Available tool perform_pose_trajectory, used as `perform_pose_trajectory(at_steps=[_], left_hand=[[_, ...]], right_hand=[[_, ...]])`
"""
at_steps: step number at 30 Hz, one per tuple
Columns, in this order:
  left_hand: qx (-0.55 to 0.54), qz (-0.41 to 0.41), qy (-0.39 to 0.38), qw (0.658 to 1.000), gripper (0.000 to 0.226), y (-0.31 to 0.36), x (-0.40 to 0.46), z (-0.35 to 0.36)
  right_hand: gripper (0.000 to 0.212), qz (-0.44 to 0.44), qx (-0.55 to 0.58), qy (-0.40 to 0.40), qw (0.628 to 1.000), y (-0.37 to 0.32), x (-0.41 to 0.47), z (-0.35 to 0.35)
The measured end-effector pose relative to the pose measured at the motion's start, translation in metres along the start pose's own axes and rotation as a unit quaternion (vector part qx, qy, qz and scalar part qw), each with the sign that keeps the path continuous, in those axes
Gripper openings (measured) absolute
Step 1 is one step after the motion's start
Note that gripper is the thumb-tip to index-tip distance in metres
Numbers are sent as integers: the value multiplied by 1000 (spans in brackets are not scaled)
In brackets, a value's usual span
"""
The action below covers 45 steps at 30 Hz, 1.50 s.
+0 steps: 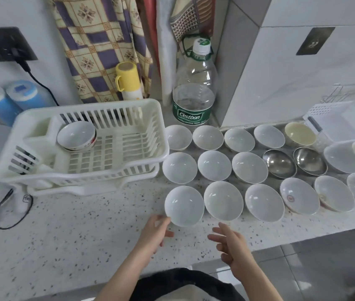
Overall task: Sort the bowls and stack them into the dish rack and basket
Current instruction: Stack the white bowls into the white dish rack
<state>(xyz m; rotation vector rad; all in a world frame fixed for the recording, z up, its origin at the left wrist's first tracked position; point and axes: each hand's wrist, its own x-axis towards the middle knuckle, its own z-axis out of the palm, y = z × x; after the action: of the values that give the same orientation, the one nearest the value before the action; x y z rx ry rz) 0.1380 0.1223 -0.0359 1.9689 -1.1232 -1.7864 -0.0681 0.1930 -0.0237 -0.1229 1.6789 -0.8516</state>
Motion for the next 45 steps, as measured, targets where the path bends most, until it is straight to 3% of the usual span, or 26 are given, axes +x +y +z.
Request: perform_pose_trajectory(at_steps=[4, 14, 19, 27, 34, 45], left_hand=[[-61, -10, 3, 998, 28, -1, 0, 24], [-144, -17, -10, 989, 34, 6, -1, 42], [-126, 2, -2, 992, 43, 5, -5, 33], [-94, 65, -32, 993, 41, 13, -27, -17], [-134, 108, -27, 985, 45, 21, -37, -70], [-236, 195, 23, 952, 29, 41, -39, -167]], right_hand=[[23, -29, 52, 27, 998, -5, 11, -20], [26, -59, 27, 23, 998, -17, 27, -12], [24, -67, 63, 57, 994, -17, 22, -5], [20, -67, 152, 74, 983, -11, 2, 27], [19, -85, 151, 77, 982, -18, -16, 66], [17, -219, 156, 30, 963, -67, -64, 129]])
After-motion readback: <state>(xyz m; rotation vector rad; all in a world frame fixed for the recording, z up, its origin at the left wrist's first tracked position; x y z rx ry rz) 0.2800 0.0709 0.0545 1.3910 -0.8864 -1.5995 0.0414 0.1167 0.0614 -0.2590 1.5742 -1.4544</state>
